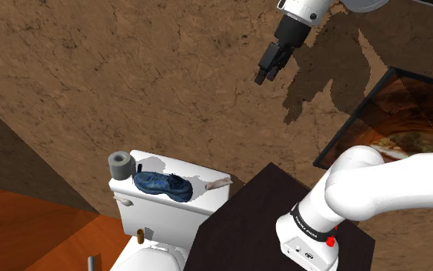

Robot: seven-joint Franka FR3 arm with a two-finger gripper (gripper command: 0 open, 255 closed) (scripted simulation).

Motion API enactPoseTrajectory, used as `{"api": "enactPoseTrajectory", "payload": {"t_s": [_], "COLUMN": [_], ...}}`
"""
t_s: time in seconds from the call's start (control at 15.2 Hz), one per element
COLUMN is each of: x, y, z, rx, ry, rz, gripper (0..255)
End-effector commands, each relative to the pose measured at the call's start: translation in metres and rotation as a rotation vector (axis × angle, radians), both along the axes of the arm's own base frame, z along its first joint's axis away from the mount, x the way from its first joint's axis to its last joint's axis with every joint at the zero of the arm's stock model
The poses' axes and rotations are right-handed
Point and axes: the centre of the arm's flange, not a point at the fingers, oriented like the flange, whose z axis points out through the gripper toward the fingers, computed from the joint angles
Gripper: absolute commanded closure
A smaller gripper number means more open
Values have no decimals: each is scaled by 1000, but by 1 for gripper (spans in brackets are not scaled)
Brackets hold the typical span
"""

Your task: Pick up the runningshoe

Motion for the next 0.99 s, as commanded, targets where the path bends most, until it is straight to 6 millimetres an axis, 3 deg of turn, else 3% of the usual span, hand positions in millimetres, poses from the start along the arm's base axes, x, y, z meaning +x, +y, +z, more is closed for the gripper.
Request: {"api": "enactPoseTrajectory", "payload": {"t_s": [0.0, 0.92], "x": [0, 53], "y": [0, 81], "z": [0, -159], "rx": [0, -62], "ry": [0, -40], "rz": [0, 68], "gripper": [0, 0]}}
